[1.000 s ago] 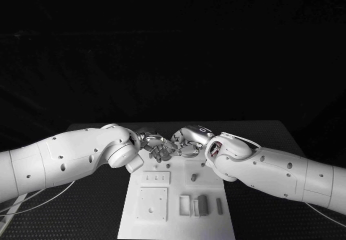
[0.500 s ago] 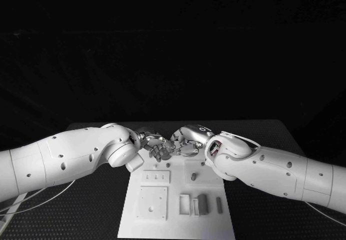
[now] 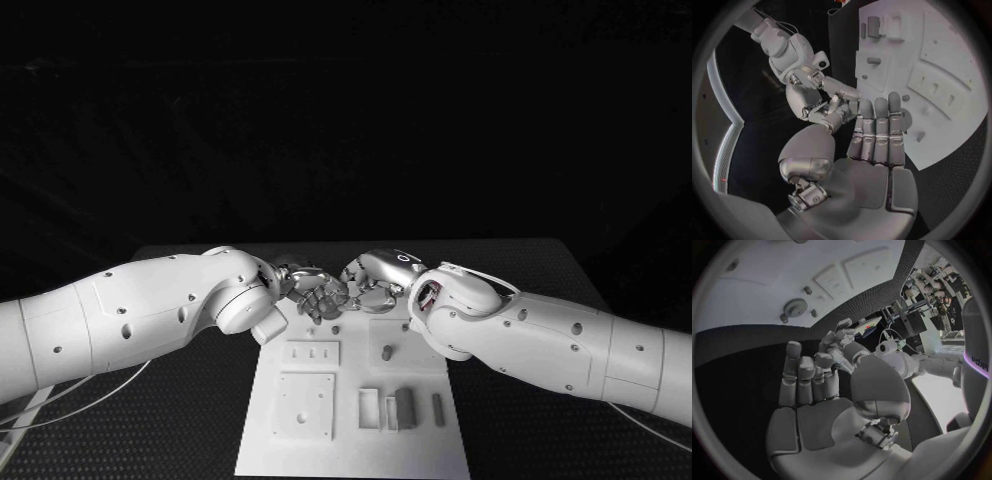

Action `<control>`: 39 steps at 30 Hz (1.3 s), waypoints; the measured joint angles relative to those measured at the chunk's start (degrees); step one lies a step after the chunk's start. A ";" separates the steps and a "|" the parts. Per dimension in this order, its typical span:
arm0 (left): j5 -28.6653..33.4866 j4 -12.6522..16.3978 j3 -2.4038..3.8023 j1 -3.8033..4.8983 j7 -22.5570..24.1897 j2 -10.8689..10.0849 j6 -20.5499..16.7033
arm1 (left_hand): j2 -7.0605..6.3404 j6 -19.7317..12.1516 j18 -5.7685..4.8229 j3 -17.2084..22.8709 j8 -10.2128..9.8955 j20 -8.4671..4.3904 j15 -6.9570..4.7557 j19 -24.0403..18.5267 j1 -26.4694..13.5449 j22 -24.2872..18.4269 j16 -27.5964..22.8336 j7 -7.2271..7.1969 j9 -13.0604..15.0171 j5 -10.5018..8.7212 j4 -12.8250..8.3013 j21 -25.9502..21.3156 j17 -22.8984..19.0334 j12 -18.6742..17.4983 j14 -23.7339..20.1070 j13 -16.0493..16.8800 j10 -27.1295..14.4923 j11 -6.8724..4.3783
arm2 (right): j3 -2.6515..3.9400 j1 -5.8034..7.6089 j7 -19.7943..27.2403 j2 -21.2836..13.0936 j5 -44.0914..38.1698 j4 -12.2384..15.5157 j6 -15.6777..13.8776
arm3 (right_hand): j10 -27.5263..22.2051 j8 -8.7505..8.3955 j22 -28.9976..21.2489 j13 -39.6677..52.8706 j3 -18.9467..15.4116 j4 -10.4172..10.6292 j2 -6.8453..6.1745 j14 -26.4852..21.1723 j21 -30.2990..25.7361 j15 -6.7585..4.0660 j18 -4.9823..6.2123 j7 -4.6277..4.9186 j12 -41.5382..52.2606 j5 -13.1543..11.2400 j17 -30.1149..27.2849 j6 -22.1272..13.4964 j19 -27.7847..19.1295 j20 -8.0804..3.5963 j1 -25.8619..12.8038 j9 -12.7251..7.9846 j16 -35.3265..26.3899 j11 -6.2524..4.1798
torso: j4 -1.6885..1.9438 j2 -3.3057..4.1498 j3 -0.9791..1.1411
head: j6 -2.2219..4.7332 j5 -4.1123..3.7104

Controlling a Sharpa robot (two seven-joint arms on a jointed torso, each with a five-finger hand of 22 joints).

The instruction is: Assemble the parts on the task board

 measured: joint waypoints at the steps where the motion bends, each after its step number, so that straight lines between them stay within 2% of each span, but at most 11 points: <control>1: 0.01 0.00 0.00 0.00 -0.06 0.01 0.00 | -0.10 0.09 0.00 0.42 0.05 0.00 0.00 0.00 -0.19 0.10 0.16 -0.09 -0.03 0.40 -0.42 0.00 -0.26 0.00 0.00 -0.08 0.05 -0.04 | 0.00 0.00 -0.01 0.01 0.00 0.00 0.01 | 0.00 0.00 0.00 0.00 -0.01 -0.01 -0.02 0.00 0.00 0.00 0.00 0.01 0.00 0.00 0.00 0.01 0.00 0.00 -0.01 0.03 0.00 0.00 | 0.00 -0.01 0.00 | 0.01 0.02; 5: 0.01 0.05 0.00 0.00 -0.29 0.01 -0.04 | -0.53 0.77 0.00 1.77 0.40 -0.07 0.00 0.08 0.01 0.44 0.64 -0.25 -0.16 0.94 -1.52 0.00 -1.08 0.28 0.00 -0.28 0.70 -0.30 | -0.01 -0.01 -0.01 0.06 -0.03 0.00 0.08 | 0.02 0.01 0.00 0.00 -0.06 -0.06 -0.38 0.01 0.00 0.01 0.00 0.05 0.00 0.00 0.00 0.12 0.00 0.00 -0.38 0.04 0.00 0.02 | 0.04 -0.01 -0.01 | -0.04 0.05; 15: 0.00 0.16 -0.04 0.00 -0.49 0.00 -0.48 | -2.63 1.06 0.00 3.01 0.83 -0.31 -0.21 0.32 3.04 1.14 1.94 -0.41 -0.05 0.88 -1.74 0.00 -2.65 0.62 0.21 -0.67 1.06 -0.42 | 0.00 0.00 0.00 0.19 -0.05 -0.14 0.31 | 0.10 0.01 0.00 -0.01 -0.07 -0.07 -0.43 0.02 0.00 0.03 -0.01 0.05 0.00 0.00 -0.01 0.15 0.00 0.00 -0.42 -0.04 0.00 0.10 | 0.03 -0.02 -0.01 | -0.10 0.11; 24: 0.02 0.25 -0.06 -0.01 -0.49 0.00 -1.18 | -3.85 1.06 0.00 3.01 1.17 -0.50 -0.21 0.52 5.63 1.44 2.43 -0.42 -0.02 0.65 -1.75 0.00 -3.65 0.62 0.21 -0.86 1.17 -0.32 | 0.03 0.02 0.00 0.36 -0.07 -0.42 0.49 | 0.10 -0.03 0.03 0.04 -0.08 -0.08 -0.28 -0.01 0.00 -0.19 -0.01 0.05 0.00 -0.17 -0.01 0.15 0.00 0.01 -0.27 -0.05 0.00 0.10 | 0.01 -0.01 -0.02 | -0.20 -0.02; 32: 0.18 0.20 -0.06 -0.02 -0.42 0.02 -1.65 | -3.95 1.27 -0.01 3.01 1.62 -0.57 -0.53 1.04 6.03 1.61 2.82 -0.21 -0.03 0.58 -1.75 0.00 -4.04 0.62 0.54 -0.86 1.28 -0.21 | 0.04 0.03 -0.08 0.48 -0.09 -0.58 0.46 | 0.10 -0.21 0.04 0.04 0.03 0.03 -0.28 0.03 0.00 -0.24 0.00 0.12 0.00 -0.17 -0.02 0.08 -0.01 0.01 -0.27 -0.17 0.00 0.11 | 0.01 -0.01 -0.02 | -0.21 -0.09; 33: 0.19 0.20 -0.06 -0.02 -0.42 0.03 -1.73 | -3.95 1.33 -0.01 3.01 1.62 -0.58 -0.61 1.06 6.03 1.61 3.04 -0.16 -0.04 0.70 -1.75 0.00 -4.08 0.62 0.63 -0.86 1.35 -0.13 | 0.02 0.03 -0.16 0.50 -0.11 -0.58 0.34 | 0.09 -0.38 0.04 0.04 0.05 0.01 -0.79 0.03 0.00 -0.24 0.00 0.50 -0.06 -0.17 -0.02 -0.30 -0.01 0.01 0.20 -0.18 0.00 0.12 | 0.00 -0.01 -0.02 | -0.21 -0.09; 36: 0.21 0.18 0.02 -0.02 -0.50 0.07 -1.99 | -3.95 1.34 -0.01 3.01 1.64 -0.47 -0.61 1.17 6.03 1.68 3.09 -0.14 -0.05 0.91 -1.75 0.00 -4.15 0.86 0.63 -0.86 1.36 -0.13 | -0.06 -0.01 -0.44 0.53 -0.15 -0.65 -0.18 | -0.77 -2.39 0.04 -0.11 0.42 -0.26 -3.07 -0.50 0.00 0.28 0.00 2.24 -0.92 -0.16 -0.17 -2.16 -0.28 0.21 1.05 -0.94 -0.15 0.98 | -0.03 -0.01 -0.02 | -0.18 -0.09; 39: 0.27 0.18 0.04 0.01 -0.50 0.09 -2.01 | -4.03 1.35 -0.01 3.01 1.71 -0.80 -1.02 1.70 6.11 1.83 3.62 -0.15 -0.05 1.86 -1.75 0.25 -4.48 0.89 1.05 -0.86 1.37 -0.12 | -0.12 -0.07 -0.67 0.31 -0.10 -0.87 -0.85 | -2.49 -4.71 0.03 -0.57 0.40 -0.36 -5.91 -2.30 -0.91 1.66 0.00 2.95 -2.19 -0.16 -0.57 -5.63 -2.09 0.67 0.78 -1.93 -1.37 2.67 | -0.04 -0.01 0.01 | -0.14 -0.08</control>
